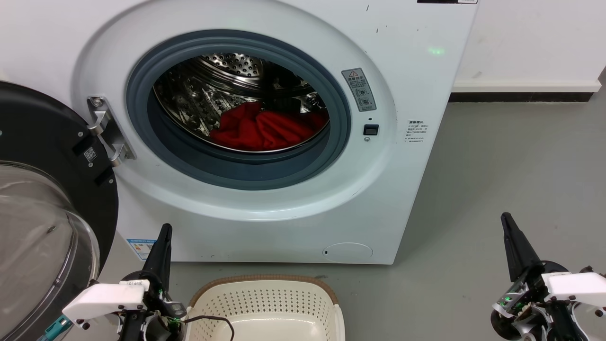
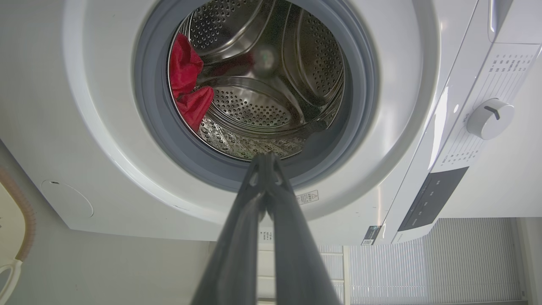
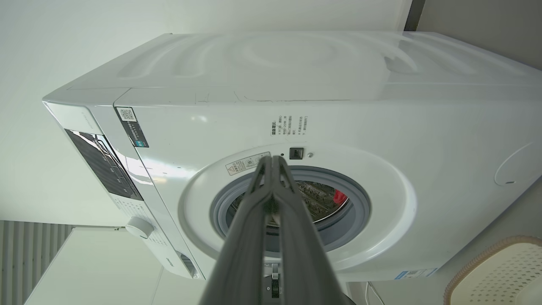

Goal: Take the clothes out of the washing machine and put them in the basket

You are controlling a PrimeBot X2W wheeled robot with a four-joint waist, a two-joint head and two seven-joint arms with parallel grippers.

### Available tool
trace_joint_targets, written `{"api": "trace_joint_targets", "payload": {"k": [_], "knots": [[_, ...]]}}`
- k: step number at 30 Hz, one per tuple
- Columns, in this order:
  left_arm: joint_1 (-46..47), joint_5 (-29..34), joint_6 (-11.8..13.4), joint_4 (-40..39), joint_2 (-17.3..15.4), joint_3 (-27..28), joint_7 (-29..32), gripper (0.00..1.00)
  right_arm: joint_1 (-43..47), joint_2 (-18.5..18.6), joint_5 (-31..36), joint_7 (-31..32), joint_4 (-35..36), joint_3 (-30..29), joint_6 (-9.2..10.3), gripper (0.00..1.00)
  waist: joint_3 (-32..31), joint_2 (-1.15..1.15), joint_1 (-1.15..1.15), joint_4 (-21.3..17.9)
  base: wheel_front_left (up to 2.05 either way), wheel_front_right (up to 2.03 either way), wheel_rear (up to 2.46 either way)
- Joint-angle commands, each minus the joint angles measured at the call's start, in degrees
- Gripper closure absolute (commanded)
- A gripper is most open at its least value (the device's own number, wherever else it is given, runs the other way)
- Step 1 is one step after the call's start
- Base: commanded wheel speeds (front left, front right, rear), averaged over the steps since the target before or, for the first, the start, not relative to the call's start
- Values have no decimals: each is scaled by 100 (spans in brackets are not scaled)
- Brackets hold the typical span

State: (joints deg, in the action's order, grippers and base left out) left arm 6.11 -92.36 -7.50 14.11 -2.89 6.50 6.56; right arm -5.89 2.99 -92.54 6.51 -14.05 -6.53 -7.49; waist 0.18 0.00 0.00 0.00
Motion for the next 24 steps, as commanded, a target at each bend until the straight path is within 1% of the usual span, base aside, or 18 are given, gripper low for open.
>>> {"api": "trace_joint_targets", "payload": {"k": [1, 13, 14, 17, 24], "knots": [[32, -9, -11, -5, 6, 14, 7, 100, -74, -20, 32, 1, -7, 3, 0, 100, 0, 0, 0, 0, 0, 0, 0], [32, -9, -11, -5, 6, 14, 8, 100, -75, -20, 32, 1, -7, 3, 0, 100, 0, 0, 0, 0, 0, 0, 0], [0, 0, 0, -1, 0, -1, -2, 0, 0, 0, 0, -1, 1, 0, 0, 0, 0, 0, 0, 0, 0, 0, 0], [-46, 0, 1, 70, 5, -16, -5, 0, 51, -1, -2, -6, -63, 6, 0, 0, 0, 0, 0, 0, 0, 0, 0], [14, 120, 1, 22, 3, -231, -215, 0, 116, -2, 106, -217, 94, 83, 0, 0, 3, 0, 0, -14, 0, 0, 0]]}}
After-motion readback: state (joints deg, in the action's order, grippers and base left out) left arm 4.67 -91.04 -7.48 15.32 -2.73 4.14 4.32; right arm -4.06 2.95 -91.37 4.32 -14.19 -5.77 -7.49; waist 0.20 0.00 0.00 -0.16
